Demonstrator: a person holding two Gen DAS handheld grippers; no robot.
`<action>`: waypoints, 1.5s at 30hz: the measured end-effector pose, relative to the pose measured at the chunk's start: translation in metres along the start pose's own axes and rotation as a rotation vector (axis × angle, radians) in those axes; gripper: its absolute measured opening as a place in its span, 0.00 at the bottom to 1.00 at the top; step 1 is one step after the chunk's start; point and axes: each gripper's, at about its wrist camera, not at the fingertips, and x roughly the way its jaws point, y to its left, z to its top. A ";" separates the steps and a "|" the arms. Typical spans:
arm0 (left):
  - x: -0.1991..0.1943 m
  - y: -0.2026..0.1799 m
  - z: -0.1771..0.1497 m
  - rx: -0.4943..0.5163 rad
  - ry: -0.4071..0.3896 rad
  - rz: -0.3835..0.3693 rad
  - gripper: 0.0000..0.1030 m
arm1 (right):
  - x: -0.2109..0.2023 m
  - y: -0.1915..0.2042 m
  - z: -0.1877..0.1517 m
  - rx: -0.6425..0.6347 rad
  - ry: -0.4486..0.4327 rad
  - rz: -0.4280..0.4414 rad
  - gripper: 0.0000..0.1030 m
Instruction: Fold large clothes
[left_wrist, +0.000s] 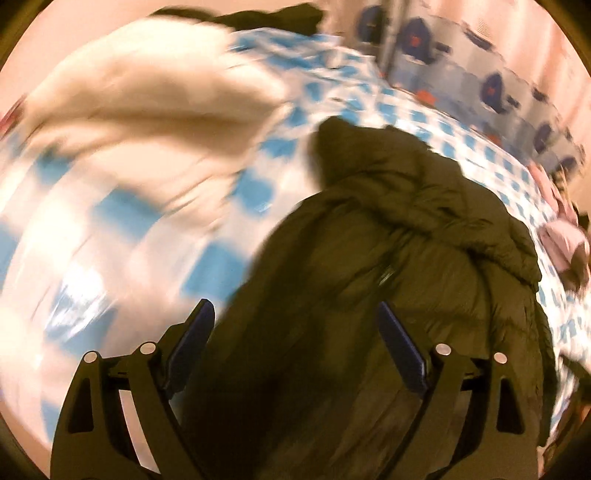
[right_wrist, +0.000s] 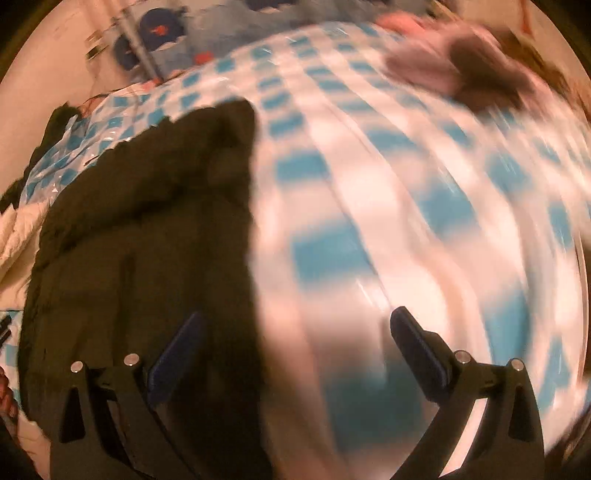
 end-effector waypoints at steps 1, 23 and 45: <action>-0.008 0.015 -0.008 -0.037 0.007 0.006 0.83 | -0.005 -0.012 -0.012 0.035 0.015 0.009 0.94; -0.054 0.112 -0.112 -0.406 0.141 -0.120 0.85 | -0.064 -0.071 -0.100 0.242 0.069 0.562 0.95; -0.018 0.092 -0.095 -0.347 0.240 -0.286 0.86 | -0.025 -0.004 -0.087 0.142 0.225 0.627 0.95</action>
